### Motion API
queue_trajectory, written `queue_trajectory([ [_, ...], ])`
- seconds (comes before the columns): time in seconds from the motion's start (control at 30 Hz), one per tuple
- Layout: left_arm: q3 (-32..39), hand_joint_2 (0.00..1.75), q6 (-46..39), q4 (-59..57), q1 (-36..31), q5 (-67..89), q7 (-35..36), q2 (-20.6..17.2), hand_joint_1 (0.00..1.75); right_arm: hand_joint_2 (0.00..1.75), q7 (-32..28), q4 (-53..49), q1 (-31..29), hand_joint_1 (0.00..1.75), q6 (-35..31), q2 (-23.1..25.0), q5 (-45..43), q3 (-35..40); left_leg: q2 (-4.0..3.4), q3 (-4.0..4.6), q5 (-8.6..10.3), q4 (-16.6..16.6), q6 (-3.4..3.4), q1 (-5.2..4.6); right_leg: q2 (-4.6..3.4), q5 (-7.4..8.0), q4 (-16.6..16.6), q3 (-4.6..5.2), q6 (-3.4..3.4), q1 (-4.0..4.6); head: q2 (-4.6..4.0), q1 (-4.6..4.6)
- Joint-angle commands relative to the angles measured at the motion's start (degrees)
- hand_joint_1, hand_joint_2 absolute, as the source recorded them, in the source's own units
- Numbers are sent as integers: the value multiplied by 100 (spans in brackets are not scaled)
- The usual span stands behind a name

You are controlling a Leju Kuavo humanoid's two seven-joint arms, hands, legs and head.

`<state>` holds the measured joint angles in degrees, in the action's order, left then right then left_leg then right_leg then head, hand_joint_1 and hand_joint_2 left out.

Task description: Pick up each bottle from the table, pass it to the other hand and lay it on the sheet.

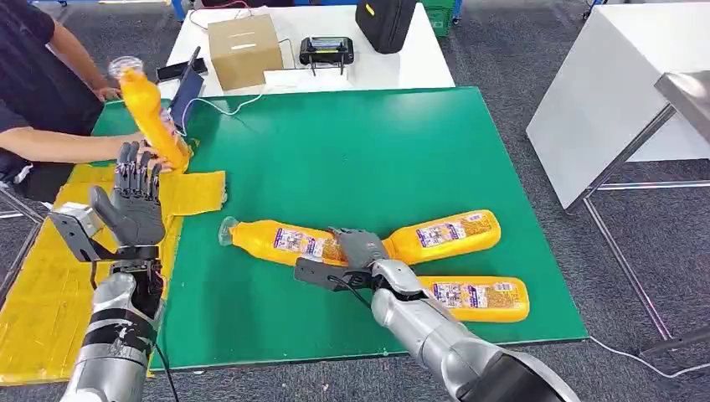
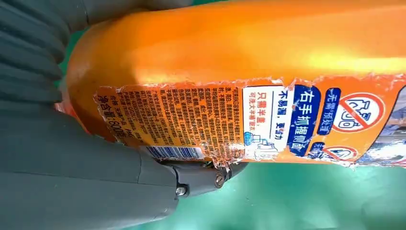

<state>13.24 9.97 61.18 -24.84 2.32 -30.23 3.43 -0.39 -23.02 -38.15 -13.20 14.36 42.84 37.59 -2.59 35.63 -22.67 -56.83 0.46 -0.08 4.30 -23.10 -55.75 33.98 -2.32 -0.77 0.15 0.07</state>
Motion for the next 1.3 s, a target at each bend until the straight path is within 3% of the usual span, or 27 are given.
queue_trajectory([
  [0.03,160,0,22,-113,-119,-8,34,103,0,175,-23,23,-128,175,-17,-35,-15,-142,18,-13,-7,-2,-4,6,-24,-8,1,-16,7,1,0,0],
  [0.17,160,0,22,-113,-119,-8,34,103,0,175,-23,23,-128,175,-17,-35,-15,-142,16,-10,-5,0,-3,5,-21,-5,1,-12,6,0,0,0],
  [0.23,111,0,-62,39,4,-87,229,120,0,175,-715,-473,133,175,-668,-11,-477,-728,21,-15,-9,-3,-4,7,-26,-10,0,-19,7,1,0,0],
  [0.3,20,0,-111,287,191,-194,341,185,0,175,-1378,-1300,515,175,-758,7,-1102,-1276,19,-19,-10,0,-4,7,-28,-10,2,-21,7,0,0,0],
  [0.33,-51,175,-122,409,301,-246,418,189,0,175,-1395,-1706,661,175,-631,-27,-1148,-1286,15,-11,-7,1,-3,5,-22,-7,4,-14,5,0,0,2],
  [0.47,-380,175,-214,795,565,-213,505,240,0,175,-1269,-2865,1049,175,-198,-56,-1449,-1230,22,-19,-20,-6,-6,10,-31,-19,0,-24,8,3,0,-2],
  [0.7,-1005,175,17,1107,765,-178,587,356,0,175,-1534,-3568,1380,175,-344,27,-1663,-1012,29,-6,-14,-6,-4,9,-20,-16,0,-11,7,2,0,0],
  [1.1,-1027,175,10,1025,740,-258,579,284,0,175,-1507,-3507,1349,175,-325,-46,-1777,-972,19,-1,-6,2,-4,4,-12,-8,4,-3,5,0,0,0],
  [1.3,-1393,175,867,1154,898,-840,735,320,0,175,-1440,-3100,1099,175,-185,93,-1843,-868,22,-17,-17,-5,-5,10,-34,-15,1,-20,8,1,0,0],
])
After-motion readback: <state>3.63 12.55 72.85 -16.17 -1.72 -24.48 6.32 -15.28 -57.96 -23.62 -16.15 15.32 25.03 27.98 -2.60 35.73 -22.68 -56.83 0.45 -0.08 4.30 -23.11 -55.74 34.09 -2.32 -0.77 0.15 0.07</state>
